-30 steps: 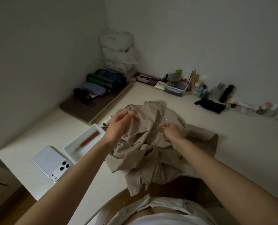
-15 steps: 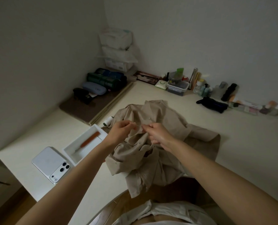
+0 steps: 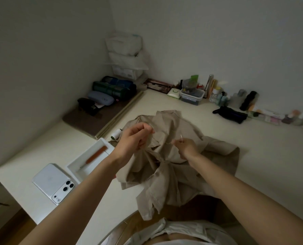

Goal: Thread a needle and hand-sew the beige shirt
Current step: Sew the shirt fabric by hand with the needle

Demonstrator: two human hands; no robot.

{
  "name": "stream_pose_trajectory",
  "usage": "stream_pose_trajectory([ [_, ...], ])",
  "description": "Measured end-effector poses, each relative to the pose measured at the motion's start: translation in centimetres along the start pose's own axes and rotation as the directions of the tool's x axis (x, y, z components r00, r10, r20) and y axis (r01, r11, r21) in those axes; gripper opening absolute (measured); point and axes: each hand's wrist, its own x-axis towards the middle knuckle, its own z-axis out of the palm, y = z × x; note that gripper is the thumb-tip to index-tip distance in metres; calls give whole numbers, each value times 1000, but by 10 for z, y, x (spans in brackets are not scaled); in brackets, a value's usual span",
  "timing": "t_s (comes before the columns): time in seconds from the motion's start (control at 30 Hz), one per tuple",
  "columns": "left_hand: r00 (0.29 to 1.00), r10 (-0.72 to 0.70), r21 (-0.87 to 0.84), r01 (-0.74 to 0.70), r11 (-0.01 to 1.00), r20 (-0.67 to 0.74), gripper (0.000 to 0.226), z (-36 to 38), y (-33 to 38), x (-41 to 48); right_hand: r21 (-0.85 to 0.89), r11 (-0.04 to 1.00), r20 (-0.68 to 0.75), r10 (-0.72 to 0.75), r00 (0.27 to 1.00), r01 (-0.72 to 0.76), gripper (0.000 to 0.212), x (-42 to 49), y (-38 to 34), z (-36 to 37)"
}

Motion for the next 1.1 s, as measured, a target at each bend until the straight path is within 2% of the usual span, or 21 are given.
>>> stream_pose_trajectory([
  [0.03, 1000, -5, 23, 5, 1000, -7, 27, 0, 0, 1, 18, 997, -6, -68, 998, 69, 16, -5, -5, -1],
  [0.1, 1000, -18, 53, 18, 998, -9, 25, -2, -2, 2, 28, 976, 38, -215, 976, 214, 26, -18, -18, -2],
  [0.17, 999, -42, 63, 41, 997, 4, 25, -4, -4, 3, 51, 954, 169, -300, 939, 295, 37, -29, -31, -1],
  [0.3, 997, -68, 47, 66, 997, 41, 28, -5, -6, 6, 215, 939, 486, -341, 805, 269, 34, -37, -45, 3],
  [0.43, 995, -96, 56, 94, 994, 25, 22, -11, -7, 6, 207, 944, 557, -330, 762, 257, 24, -35, -49, -4],
  [0.5, 992, -130, 97, 130, 987, -6, 21, -17, -13, 5, 129, 950, 527, -308, 792, 284, 24, -34, -50, -8],
  [0.6, 983, -175, 157, 183, 970, -61, 21, -23, -22, 4, -47, 943, 401, -283, 871, 329, 25, -28, -50, -14],
  [0.77, 966, -237, 201, 254, 946, -104, 27, -29, -29, -2, -94, 956, 201, -255, 946, 277, 25, -17, -48, -15],
  [0.93, 945, -303, 241, 324, 915, -121, 30, -31, -37, -6, -133, 963, 113, -219, 969, 234, 24, -4, -44, -18],
  [1.1, 952, -300, 292, 305, 907, -61, 19, -28, -37, -9, -215, 956, 46, -194, 980, 199, 25, 9, -39, -17],
])
